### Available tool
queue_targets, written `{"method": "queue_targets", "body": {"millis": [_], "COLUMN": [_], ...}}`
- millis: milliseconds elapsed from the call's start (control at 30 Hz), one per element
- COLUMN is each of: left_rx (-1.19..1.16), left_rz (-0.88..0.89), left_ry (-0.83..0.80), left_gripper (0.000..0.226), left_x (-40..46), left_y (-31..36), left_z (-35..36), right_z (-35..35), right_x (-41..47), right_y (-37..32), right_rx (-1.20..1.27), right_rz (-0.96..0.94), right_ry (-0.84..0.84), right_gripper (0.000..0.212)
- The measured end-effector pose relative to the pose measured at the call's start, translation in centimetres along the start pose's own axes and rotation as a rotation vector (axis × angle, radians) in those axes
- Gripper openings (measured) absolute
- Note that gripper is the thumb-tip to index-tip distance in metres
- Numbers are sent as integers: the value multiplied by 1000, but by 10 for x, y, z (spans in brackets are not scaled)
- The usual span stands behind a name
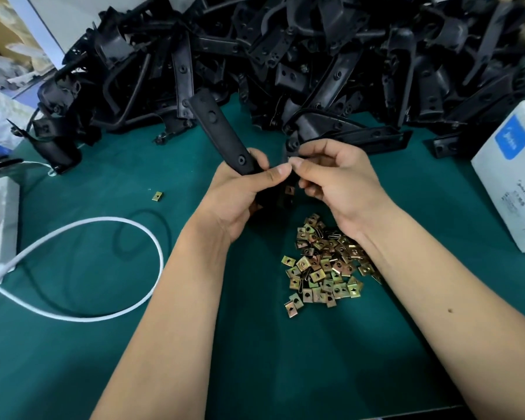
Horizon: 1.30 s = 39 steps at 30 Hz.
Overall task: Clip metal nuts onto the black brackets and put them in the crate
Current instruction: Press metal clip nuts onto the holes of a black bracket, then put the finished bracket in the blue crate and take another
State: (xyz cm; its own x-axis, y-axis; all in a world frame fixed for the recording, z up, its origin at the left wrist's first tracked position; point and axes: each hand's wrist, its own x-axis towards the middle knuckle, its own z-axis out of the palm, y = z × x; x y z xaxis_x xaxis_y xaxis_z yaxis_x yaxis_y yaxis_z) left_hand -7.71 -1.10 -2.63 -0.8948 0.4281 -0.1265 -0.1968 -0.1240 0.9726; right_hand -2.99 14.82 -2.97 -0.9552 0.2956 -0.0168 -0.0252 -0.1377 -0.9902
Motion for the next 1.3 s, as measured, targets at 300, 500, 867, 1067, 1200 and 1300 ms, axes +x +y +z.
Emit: {"method": "queue_targets", "body": {"millis": [300,500,867,1067,1200,1300], "left_rx": [-194,58,320,478,729,892], "left_rz": [256,501,-173,-674,-739,-592], "left_ry": [138,-284,-866,-789,-895,-950], "left_gripper": [16,19,37,68,88,86], "left_x": [-24,-54,-141,-164,-167,-165], "left_y": [21,29,-105,-236,-284,-291], "left_z": [95,231,454,468,453,452], "right_z": [-40,-156,-382,-412,-408,-409], "right_x": [-48,-122,-342,-387,-402,-398], "right_y": [-46,-90,14,151,193,202], "right_rx": [-239,-262,505,667,697,394], "right_rz": [-311,-441,-189,285,448,671], "right_ry": [198,461,951,1174,1327,1421], "right_gripper": [10,10,41,42,24,9]}}
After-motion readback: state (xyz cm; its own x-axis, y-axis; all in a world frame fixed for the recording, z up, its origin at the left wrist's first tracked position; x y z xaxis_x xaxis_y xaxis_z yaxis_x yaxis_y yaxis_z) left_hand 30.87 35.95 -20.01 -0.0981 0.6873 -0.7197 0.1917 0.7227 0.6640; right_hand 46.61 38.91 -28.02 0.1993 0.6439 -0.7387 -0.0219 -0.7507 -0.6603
